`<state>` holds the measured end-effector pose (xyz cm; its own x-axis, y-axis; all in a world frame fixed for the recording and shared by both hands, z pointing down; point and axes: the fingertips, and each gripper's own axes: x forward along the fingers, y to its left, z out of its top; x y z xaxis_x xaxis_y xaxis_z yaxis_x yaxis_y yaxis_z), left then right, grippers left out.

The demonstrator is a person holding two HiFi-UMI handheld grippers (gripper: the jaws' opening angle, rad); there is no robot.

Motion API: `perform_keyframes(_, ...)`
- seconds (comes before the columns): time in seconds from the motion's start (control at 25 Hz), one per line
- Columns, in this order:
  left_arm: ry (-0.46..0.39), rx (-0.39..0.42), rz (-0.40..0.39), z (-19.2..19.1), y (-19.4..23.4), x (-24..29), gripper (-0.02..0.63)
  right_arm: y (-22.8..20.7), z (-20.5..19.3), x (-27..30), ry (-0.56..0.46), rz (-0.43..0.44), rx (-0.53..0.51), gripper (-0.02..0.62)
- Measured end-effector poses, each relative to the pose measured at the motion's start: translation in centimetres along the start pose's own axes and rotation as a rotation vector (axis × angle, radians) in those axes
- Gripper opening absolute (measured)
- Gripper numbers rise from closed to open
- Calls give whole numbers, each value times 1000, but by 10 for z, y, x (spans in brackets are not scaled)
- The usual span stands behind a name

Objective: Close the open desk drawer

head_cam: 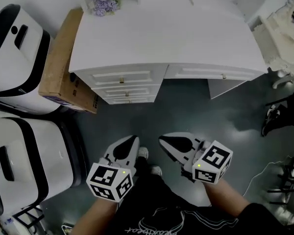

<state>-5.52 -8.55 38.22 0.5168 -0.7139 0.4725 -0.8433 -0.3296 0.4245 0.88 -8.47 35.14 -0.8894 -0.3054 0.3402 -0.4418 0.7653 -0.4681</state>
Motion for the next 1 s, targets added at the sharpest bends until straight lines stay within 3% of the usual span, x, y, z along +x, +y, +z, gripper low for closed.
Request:
perform_keyframes(0.16, -84, 18, -68, 40, -51, -50, 3, 45, 35, -42, -45, 30, -65, 6)
perform_keyframes(0.48, -153, 139, -138, 84, -125, -121, 3, 120, 98, -111, -181, 66, -162, 6)
perform_keyframes(0.72, -202, 202, -191, 95, -168, -151, 2, 150, 106, -131, -214, 65, -210, 6)
perform_keyframes(1.0, -219, 228, -197, 97, -177, -162, 3, 161, 107, -137, -231, 74, -225, 6)
